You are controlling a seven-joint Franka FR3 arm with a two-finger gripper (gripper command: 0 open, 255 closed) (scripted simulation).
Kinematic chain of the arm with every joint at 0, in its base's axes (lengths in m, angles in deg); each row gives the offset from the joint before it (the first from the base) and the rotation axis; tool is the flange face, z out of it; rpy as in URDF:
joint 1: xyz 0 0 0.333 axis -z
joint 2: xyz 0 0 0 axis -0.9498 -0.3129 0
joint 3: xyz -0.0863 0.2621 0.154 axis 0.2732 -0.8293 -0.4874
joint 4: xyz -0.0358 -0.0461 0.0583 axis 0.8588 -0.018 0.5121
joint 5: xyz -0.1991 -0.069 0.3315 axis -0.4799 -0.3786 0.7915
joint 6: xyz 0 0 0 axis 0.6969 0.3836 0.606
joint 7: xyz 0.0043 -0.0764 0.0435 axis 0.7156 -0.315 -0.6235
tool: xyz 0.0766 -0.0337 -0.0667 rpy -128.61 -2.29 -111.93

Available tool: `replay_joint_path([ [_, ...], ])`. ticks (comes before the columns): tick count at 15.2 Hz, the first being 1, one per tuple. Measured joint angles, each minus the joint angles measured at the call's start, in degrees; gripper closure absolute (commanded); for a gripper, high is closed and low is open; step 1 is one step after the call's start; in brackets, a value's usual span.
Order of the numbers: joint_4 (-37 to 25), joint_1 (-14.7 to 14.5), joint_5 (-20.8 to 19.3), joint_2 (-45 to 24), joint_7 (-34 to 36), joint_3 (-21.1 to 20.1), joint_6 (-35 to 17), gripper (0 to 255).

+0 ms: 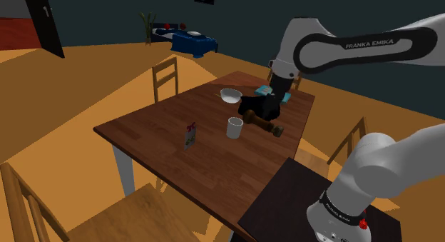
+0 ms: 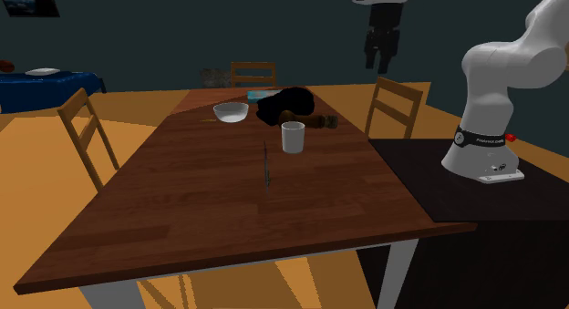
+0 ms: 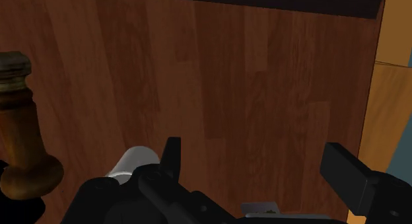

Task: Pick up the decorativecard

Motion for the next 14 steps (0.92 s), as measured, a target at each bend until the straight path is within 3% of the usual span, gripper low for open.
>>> replay_joint_path([
  [8, 0.4, -3.1, 3.9, -15.3, -6.3, 2.8, -21.4, 0],
  [14, -2.9, -6.8, 11.3, -28.8, -14.5, 5.0, -35.6, 0],
])
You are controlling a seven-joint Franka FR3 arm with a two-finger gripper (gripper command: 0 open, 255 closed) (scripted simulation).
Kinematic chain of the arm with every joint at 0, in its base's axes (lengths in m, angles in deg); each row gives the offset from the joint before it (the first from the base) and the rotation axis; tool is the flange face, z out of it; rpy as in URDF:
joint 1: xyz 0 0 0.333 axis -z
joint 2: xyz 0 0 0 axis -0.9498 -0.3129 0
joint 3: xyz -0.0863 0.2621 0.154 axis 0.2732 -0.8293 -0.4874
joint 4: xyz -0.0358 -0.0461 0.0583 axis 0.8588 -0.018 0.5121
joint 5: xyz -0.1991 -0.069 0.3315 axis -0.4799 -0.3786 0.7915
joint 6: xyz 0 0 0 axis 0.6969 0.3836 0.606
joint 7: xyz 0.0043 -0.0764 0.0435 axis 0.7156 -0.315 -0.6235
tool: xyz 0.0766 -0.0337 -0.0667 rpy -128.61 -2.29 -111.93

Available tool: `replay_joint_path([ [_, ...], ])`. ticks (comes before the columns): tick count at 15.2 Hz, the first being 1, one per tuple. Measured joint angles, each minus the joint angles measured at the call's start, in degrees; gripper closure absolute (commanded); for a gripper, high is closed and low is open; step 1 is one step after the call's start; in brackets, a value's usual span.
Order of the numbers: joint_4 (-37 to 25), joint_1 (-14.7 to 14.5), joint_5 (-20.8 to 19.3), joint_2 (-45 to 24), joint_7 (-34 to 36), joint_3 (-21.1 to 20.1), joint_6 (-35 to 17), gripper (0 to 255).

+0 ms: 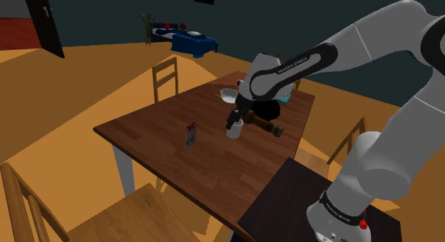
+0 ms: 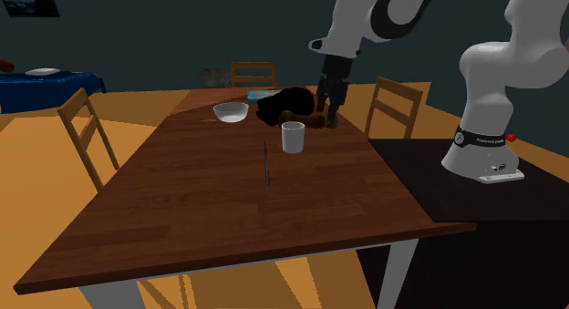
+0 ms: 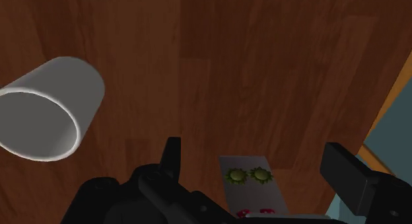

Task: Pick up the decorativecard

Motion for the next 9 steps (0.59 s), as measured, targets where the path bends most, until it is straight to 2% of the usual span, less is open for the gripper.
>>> replay_joint_path([
  [5, -6.7, -2.2, 11.0, -11.7, -10.6, 0.0, -7.7, 0],
  [9, -12.7, -1.3, 20.7, -19.9, -20.0, -2.9, -11.7, 0],
])
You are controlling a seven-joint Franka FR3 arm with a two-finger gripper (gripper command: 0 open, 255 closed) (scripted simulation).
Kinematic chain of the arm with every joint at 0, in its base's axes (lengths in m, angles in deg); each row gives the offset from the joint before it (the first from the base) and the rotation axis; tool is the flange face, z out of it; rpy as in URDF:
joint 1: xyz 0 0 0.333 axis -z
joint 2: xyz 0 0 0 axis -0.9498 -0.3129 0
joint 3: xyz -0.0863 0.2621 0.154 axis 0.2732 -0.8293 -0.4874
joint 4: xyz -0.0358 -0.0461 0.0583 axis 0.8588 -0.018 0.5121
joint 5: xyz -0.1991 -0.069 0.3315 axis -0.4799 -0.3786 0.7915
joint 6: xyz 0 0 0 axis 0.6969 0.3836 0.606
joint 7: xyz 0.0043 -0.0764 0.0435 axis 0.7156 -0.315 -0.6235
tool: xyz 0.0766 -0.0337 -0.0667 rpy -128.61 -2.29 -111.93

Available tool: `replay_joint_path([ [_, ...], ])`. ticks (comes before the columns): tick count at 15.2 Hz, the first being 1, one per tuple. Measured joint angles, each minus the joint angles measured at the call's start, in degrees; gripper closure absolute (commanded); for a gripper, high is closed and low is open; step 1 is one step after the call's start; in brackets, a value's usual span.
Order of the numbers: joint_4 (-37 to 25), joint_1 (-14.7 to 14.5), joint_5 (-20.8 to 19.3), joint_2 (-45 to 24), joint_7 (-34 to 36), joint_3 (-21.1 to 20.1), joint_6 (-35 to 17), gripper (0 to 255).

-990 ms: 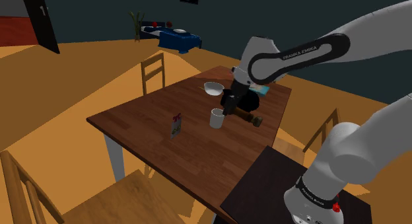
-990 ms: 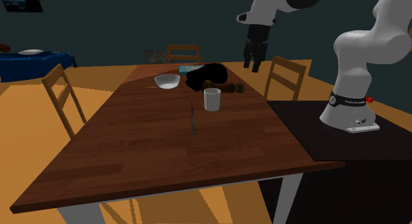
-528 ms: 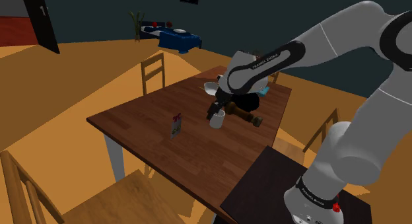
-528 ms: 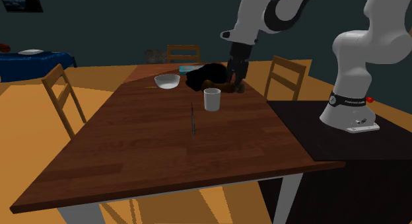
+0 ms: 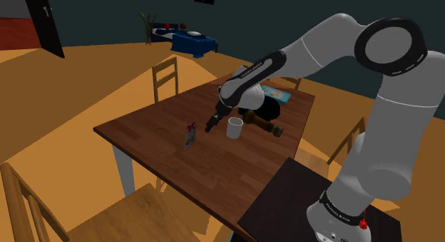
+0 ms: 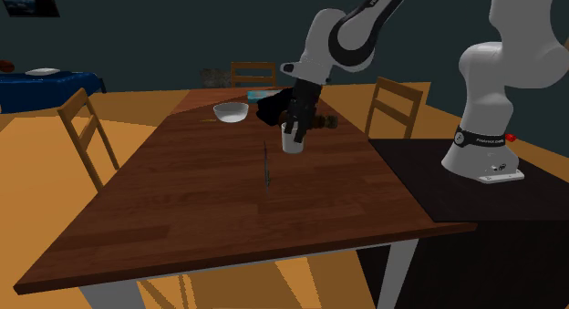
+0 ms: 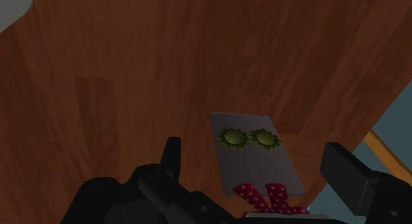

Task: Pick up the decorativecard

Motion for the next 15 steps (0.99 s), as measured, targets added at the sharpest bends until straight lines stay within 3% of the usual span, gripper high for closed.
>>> replay_joint_path([
  [5, -9.9, 2.9, 7.9, -10.2, -8.6, -5.1, -2.8, 0],
  [13, -12.9, 5.5, 12.3, -16.5, -14.0, -8.8, -6.8, 0],
  [14, -12.8, 5.7, 12.6, -16.7, -14.4, -9.0, -7.0, 255],
  [15, -12.7, 5.8, 12.7, -16.7, -14.5, -9.1, -7.1, 255],
])
